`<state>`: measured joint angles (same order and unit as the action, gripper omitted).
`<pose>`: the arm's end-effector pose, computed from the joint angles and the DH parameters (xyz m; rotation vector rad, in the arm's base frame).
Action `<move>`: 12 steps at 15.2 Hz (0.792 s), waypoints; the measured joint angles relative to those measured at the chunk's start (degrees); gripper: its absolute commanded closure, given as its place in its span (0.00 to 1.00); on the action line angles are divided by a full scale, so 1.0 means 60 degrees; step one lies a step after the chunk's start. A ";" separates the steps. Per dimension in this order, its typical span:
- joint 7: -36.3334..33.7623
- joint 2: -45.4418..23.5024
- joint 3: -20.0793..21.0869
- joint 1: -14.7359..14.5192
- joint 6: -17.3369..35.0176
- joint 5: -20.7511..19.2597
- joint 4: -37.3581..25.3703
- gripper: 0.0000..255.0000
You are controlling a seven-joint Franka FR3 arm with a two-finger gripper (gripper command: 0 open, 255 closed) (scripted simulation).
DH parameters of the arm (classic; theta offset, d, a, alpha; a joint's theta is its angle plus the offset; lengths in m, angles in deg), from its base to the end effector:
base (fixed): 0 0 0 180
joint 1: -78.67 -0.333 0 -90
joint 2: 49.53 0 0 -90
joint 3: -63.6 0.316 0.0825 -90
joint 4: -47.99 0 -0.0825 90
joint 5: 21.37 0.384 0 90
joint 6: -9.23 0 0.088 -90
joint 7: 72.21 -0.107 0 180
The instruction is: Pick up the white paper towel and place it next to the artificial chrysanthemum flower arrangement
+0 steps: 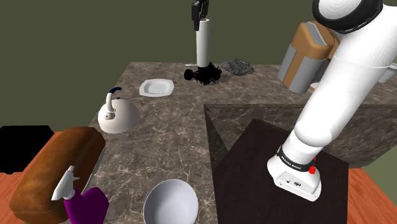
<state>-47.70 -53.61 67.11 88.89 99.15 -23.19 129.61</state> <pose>0.5726 -0.0723 0.6533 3.0569 0.4763 0.0986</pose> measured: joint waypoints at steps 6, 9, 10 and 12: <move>-0.0030 0.0239 0.0003 0.0000 0.0824 0.0013 0.1063 1.00; -0.0020 0.0320 -0.0007 0.0012 0.1256 0.0019 0.1575 1.00; -0.0017 0.0375 -0.0010 0.0015 0.1385 0.0023 0.1759 1.00; -0.0011 0.0370 -0.0017 0.0023 0.1632 0.0022 0.1999 1.00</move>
<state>-47.76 -51.39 67.01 89.03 108.94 -23.06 141.61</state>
